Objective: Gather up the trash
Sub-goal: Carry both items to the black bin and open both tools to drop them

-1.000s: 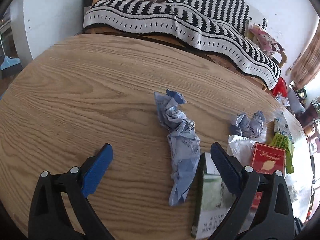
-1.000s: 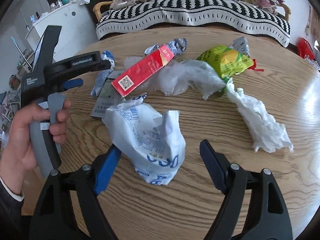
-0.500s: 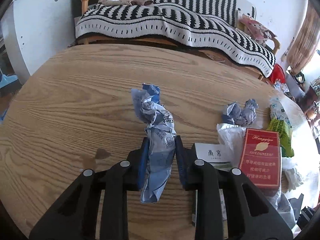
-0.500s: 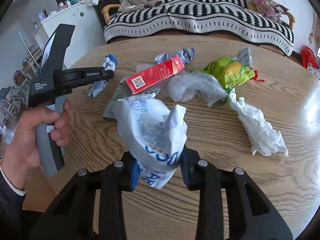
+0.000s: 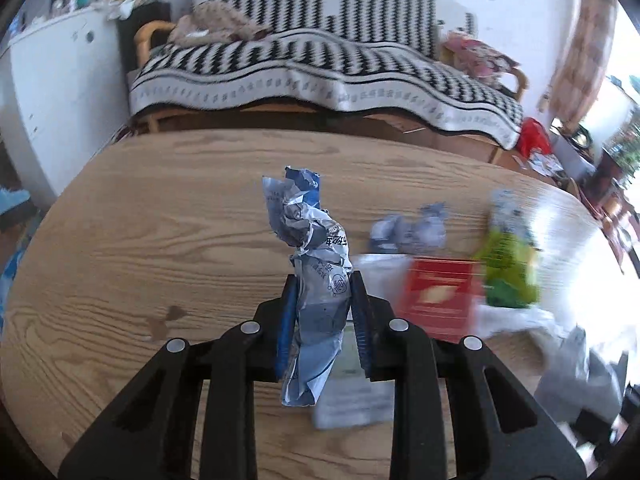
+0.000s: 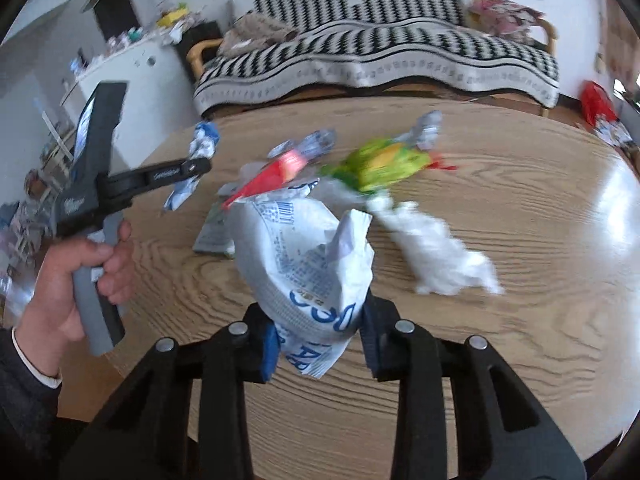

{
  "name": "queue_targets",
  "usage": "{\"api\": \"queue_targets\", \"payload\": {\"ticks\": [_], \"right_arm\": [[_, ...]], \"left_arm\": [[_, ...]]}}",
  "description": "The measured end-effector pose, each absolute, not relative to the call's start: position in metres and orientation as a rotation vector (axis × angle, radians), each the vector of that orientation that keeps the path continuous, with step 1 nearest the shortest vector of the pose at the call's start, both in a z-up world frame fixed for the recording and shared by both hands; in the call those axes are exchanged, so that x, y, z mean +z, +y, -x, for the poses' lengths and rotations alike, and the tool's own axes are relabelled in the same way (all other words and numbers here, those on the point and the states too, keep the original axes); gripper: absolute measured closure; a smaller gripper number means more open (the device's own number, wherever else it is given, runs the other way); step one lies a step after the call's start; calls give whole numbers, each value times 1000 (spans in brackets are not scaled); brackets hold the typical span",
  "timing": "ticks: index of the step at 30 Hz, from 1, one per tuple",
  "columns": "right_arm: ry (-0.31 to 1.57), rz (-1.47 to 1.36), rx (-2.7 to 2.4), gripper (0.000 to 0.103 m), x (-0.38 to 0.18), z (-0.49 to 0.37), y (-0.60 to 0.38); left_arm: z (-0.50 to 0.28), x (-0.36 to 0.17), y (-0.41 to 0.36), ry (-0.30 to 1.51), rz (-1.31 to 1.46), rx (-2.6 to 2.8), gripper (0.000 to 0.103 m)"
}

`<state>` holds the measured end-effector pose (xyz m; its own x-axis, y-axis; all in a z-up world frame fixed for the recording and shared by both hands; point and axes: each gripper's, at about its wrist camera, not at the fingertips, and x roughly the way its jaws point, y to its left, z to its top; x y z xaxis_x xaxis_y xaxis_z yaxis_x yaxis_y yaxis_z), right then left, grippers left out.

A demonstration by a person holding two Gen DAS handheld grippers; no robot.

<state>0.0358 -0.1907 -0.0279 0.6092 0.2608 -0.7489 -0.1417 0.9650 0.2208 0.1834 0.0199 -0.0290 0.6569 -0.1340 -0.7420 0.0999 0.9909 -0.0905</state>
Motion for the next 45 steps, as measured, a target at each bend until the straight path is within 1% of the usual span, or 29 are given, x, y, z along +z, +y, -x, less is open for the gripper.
{"api": "queue_targets", "payload": {"ticks": [5,9,15,19,22,26,30,34,38,45], "right_arm": [[842,-201,107,70,-11,-9,-268],[804,-245,-26,70,-3,26,-341],[766,-335,-264,70,-2,95,-461],[751,-384,-435,70,-7,148,-529],[756,-462,-535,70,-17,190,-577],[818,-548,-685,70,-40,241,-628],[903,-635,-776,70,-70,280,-662],[955,-698,-810,70,-94,306,-684],[970,-728,-803,70,-101,308,-691],[969,-732,-797,70,-100,305,-694]], "left_arm": [[-157,-9,-39,802,-9,-248,77],[-121,7,-108,759,-66,-388,77],[-43,28,-230,701,-146,-660,77],[16,25,-306,678,-209,-839,77],[58,11,-359,687,-247,-967,77],[107,-20,-418,744,-282,-1117,77],[143,-63,-466,858,-311,-1238,77],[150,-94,-495,934,-333,-1276,77],[146,-115,-513,1000,-311,-1288,77],[141,-125,-532,1016,-319,-1284,77]]}}
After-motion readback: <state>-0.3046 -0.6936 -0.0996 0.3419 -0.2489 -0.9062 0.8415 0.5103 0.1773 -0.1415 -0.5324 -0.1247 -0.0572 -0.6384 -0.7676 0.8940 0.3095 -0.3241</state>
